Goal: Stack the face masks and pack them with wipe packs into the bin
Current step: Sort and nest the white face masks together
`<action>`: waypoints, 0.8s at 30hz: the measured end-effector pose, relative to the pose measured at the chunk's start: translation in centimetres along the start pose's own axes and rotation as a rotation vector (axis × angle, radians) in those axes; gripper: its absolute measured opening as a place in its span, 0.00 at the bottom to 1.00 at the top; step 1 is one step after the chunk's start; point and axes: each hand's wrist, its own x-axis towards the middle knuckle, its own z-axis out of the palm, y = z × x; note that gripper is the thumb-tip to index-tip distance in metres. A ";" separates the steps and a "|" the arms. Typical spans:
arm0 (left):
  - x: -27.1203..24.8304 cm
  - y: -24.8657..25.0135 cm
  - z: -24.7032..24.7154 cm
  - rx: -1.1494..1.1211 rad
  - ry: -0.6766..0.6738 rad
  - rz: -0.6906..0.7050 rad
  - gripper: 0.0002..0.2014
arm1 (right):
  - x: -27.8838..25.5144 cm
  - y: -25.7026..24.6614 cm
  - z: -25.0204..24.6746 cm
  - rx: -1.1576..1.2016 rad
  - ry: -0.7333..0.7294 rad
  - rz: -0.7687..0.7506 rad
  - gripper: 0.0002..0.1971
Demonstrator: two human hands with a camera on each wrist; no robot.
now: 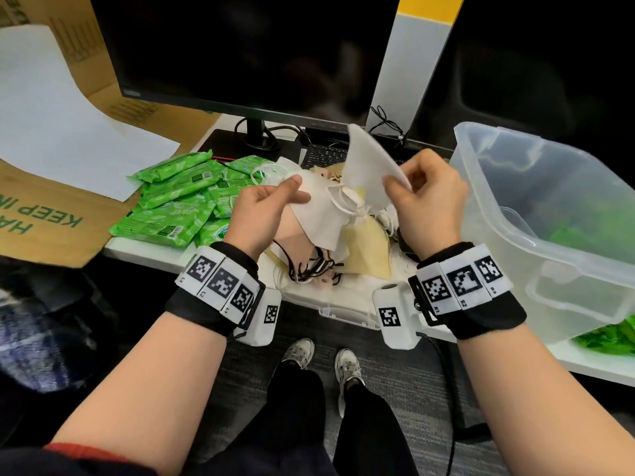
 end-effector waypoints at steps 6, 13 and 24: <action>-0.9 0.6 0.8 -0.108 -0.124 -0.001 0.06 | -1.8 -0.8 1.5 -0.141 -0.651 -0.211 0.10; -0.8 -0.1 0.4 0.089 -0.178 0.004 0.04 | -1.2 -0.7 1.1 -0.013 -0.591 -0.101 0.22; -1.1 0.0 0.2 0.265 -0.322 0.127 0.14 | -0.3 -0.3 1.0 -0.091 -0.573 -0.275 0.10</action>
